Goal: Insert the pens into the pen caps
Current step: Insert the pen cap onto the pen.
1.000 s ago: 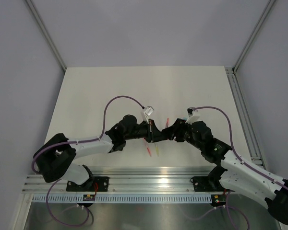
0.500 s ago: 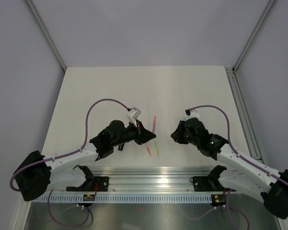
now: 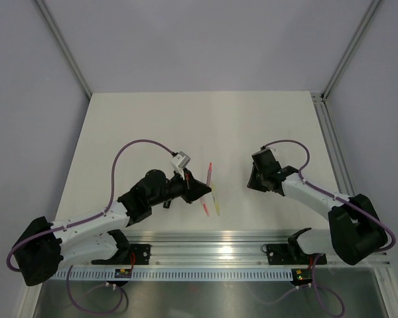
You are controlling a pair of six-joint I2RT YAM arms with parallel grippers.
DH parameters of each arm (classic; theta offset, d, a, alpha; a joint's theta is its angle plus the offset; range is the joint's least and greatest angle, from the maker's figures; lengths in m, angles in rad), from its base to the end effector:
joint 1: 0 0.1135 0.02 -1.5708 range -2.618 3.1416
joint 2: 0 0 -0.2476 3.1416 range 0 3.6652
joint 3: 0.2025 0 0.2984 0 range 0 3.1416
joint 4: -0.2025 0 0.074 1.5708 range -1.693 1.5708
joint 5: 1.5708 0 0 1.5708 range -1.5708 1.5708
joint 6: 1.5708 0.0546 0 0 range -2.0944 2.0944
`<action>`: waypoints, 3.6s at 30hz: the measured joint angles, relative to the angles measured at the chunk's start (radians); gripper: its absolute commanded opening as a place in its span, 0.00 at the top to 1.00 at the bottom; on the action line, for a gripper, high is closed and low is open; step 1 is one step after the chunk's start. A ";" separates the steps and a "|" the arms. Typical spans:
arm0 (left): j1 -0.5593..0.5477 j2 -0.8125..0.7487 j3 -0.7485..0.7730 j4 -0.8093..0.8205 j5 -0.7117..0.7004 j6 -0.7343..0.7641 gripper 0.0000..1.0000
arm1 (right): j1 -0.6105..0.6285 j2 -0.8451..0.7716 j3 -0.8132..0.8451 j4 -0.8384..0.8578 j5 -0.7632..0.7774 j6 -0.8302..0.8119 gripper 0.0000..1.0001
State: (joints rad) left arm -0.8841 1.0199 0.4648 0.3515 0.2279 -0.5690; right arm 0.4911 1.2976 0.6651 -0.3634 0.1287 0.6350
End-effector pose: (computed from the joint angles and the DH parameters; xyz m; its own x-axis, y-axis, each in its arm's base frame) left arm 0.1775 -0.2360 0.1957 -0.5895 -0.1088 -0.8004 0.6838 0.4604 -0.5661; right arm 0.2627 0.1325 0.1200 -0.8367 0.2196 -0.5017 0.1120 0.9653 0.2358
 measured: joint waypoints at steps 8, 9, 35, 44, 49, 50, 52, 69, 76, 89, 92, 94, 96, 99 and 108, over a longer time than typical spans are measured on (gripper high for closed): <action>0.000 0.000 -0.001 0.002 0.003 0.019 1.00 | -0.029 0.080 0.026 0.004 -0.018 -0.022 0.66; 0.000 0.000 -0.001 0.003 0.004 0.020 1.00 | -0.031 0.093 0.033 0.004 -0.018 -0.024 0.66; 0.000 0.000 -0.017 0.018 0.028 0.023 1.00 | -0.025 0.271 0.142 0.029 -0.097 -0.026 0.76; 0.000 -0.029 -0.032 0.035 0.047 0.021 1.00 | -0.011 0.303 0.185 0.002 -0.074 -0.029 0.64; 0.000 -0.040 -0.034 0.043 0.055 0.019 1.00 | -0.011 0.321 0.216 -0.033 -0.060 -0.037 0.63; 0.000 -0.043 -0.034 0.044 0.055 0.019 1.00 | -0.011 0.323 0.219 -0.037 -0.060 -0.037 0.63; 0.000 -0.050 -0.034 0.045 0.056 0.018 1.00 | -0.010 0.327 0.223 -0.047 -0.058 -0.037 0.63; 0.000 -0.092 -0.050 0.050 0.056 0.014 1.00 | 0.085 0.436 0.349 -0.130 0.086 -0.011 0.76; 0.000 -0.104 -0.051 0.045 0.055 0.016 1.00 | 0.086 0.453 0.372 -0.150 0.096 -0.008 0.65; 0.000 -0.104 -0.062 0.042 0.051 0.019 1.00 | 0.122 0.458 0.380 -0.159 0.099 -0.007 0.74; 0.000 -0.104 -0.062 0.042 0.051 0.019 1.00 | 0.124 0.460 0.380 -0.158 0.099 -0.006 0.86; 0.000 -0.104 -0.062 0.042 0.051 0.019 1.00 | 0.125 0.459 0.380 -0.158 0.099 -0.003 0.94; 0.000 -0.104 -0.062 0.042 0.051 0.019 1.00 | 0.125 0.454 0.376 -0.153 0.103 0.003 1.00; 0.000 -0.104 -0.062 0.042 0.051 0.019 1.00 | 0.127 0.392 0.308 -0.111 0.106 0.007 1.00; 0.000 -0.097 -0.062 0.043 0.051 0.020 1.00 | 0.175 -0.185 0.105 0.100 0.035 0.040 1.00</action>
State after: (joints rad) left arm -0.8837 0.9230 0.4030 0.3950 0.2794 -0.5491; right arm 0.6659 1.1122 0.7696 -0.2638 0.1635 0.6754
